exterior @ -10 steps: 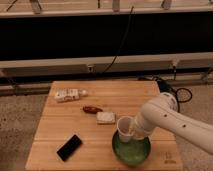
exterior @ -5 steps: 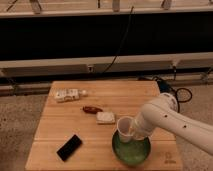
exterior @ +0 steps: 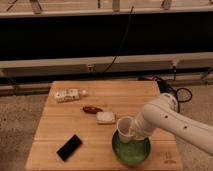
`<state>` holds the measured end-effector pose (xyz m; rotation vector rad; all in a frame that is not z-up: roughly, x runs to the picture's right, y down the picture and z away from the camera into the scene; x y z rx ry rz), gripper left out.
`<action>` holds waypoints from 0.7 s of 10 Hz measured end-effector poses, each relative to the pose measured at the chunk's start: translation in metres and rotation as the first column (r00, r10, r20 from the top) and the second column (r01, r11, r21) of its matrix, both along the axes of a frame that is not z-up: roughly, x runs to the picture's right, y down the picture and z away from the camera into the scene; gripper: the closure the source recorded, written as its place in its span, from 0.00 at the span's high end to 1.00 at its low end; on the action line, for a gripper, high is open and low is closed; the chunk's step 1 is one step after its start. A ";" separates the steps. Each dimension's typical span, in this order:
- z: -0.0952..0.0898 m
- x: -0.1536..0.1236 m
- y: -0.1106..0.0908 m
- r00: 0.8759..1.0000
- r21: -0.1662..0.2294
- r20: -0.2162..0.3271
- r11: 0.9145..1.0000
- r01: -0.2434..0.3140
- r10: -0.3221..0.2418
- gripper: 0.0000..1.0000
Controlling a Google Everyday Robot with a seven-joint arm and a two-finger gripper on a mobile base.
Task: Place the ceramic cup in the ceramic bowl
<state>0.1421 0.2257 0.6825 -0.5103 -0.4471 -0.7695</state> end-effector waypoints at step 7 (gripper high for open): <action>-0.001 0.000 0.000 1.000 0.007 0.006 1.000 0.002 -0.002 0.02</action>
